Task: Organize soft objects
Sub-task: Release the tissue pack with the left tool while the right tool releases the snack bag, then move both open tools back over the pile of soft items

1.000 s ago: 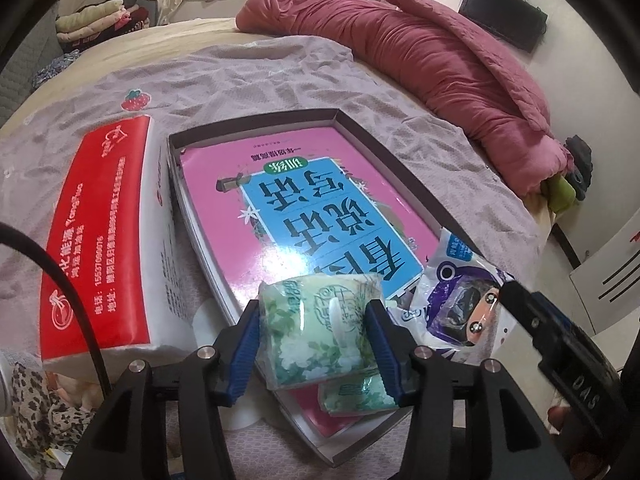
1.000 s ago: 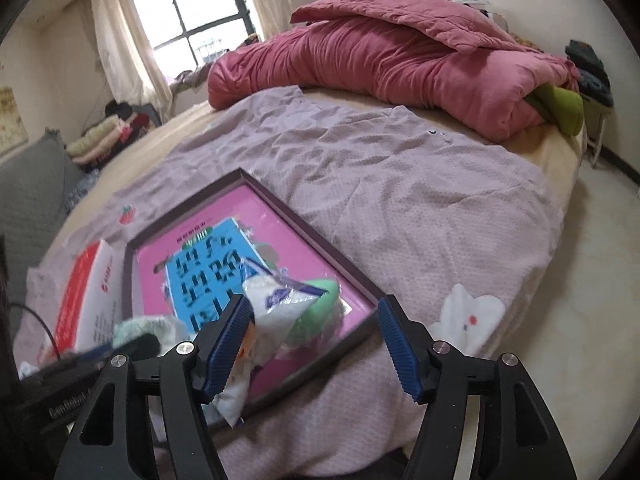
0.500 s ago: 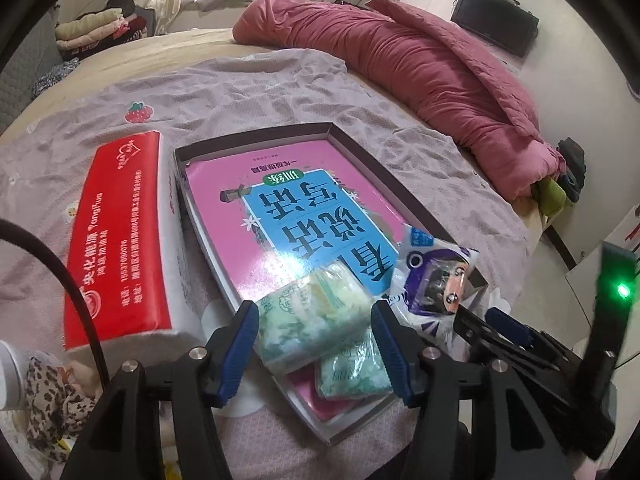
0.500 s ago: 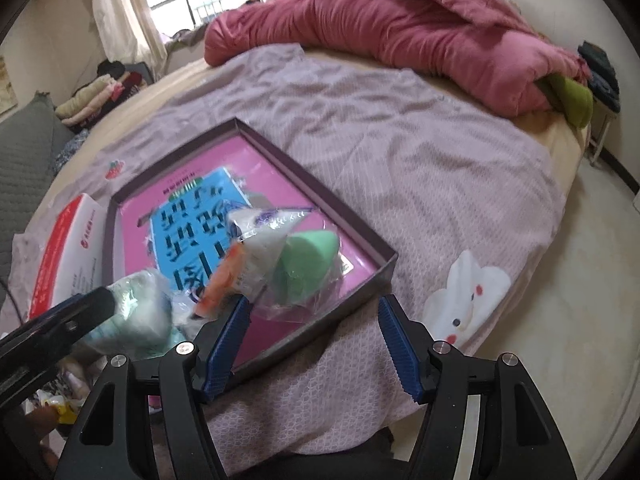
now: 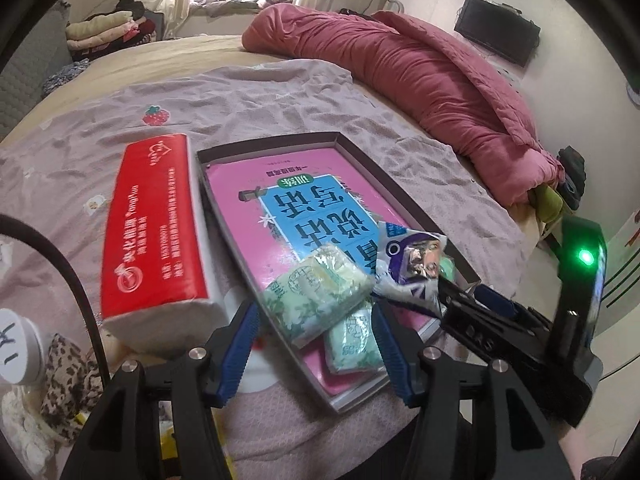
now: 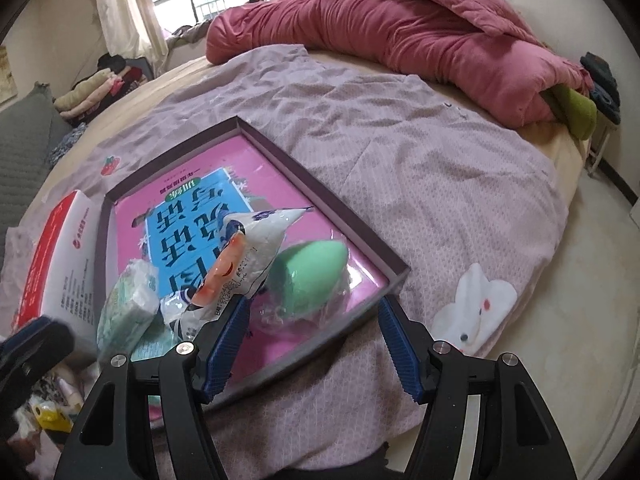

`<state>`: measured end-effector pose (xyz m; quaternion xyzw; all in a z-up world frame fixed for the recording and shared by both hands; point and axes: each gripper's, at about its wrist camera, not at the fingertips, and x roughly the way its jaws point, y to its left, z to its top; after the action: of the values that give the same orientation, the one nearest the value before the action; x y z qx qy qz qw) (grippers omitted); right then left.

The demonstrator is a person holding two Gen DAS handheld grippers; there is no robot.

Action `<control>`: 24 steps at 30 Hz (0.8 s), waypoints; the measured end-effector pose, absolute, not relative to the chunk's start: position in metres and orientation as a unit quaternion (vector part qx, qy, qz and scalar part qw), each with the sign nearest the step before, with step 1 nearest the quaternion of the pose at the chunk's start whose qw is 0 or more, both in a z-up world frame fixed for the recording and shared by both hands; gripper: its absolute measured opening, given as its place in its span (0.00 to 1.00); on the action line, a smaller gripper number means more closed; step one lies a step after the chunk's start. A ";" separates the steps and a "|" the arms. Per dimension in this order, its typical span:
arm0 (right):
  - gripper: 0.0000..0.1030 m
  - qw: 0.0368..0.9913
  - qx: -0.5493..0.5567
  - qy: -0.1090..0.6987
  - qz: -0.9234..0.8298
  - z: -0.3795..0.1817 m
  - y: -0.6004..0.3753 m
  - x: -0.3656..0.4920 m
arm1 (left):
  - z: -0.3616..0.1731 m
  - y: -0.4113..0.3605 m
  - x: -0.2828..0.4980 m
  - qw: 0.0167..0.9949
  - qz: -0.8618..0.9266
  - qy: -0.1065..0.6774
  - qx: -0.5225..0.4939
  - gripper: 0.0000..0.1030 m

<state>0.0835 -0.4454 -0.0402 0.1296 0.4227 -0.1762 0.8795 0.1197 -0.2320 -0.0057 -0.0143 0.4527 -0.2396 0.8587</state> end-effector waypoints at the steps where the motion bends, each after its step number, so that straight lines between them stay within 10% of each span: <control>1: 0.68 0.880 0.125 0.422 -0.178 -0.040 -0.445 0.087 | -0.005 -0.231 0.119 0.859 -0.238 0.452 -0.014 0.57; 24: 0.71 0.936 0.087 0.289 -0.182 0.007 -0.422 0.052 | 0.027 -0.210 0.097 0.877 -0.219 0.427 -0.001 0.59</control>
<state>0.0519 -0.4221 0.0068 0.0868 0.2887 -0.1817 0.9360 0.0970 -0.2097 0.0267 -0.0008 0.4271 -0.2187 0.8774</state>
